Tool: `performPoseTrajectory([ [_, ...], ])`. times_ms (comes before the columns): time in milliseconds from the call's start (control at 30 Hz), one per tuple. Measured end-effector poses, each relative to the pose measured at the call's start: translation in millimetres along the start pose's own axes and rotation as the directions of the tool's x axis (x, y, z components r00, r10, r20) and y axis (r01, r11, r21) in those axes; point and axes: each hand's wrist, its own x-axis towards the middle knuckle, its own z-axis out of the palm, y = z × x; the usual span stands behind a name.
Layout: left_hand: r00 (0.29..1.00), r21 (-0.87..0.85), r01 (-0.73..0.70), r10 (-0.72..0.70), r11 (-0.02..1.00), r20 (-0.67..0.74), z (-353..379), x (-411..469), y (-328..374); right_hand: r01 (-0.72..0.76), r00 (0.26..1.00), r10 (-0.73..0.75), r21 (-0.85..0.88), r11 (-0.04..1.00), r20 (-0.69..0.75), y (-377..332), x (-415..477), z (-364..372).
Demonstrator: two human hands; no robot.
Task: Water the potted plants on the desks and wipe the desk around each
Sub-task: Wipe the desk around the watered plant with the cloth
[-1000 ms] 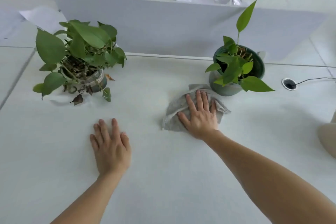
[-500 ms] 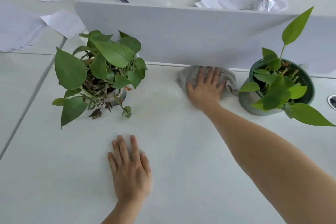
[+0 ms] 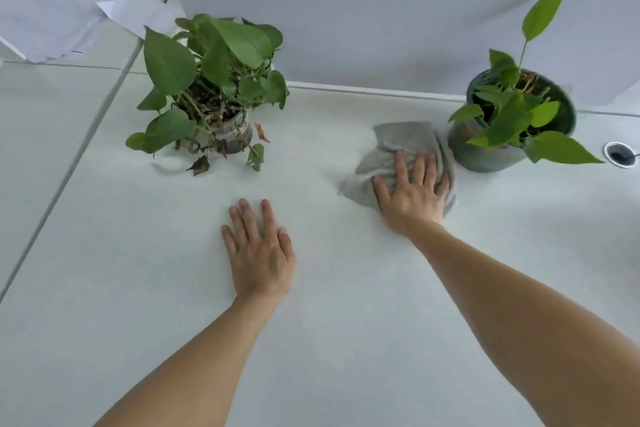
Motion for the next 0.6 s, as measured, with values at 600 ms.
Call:
performPoseTrajectory([
  [600, 0.979, -0.088, -0.02, 0.002, 0.996, -0.206, -9.8, -112.7, -126.5, 0.712, 0.702, -0.702, -0.098, 0.695, 0.122, 25.6, -239.6, 58.0],
])
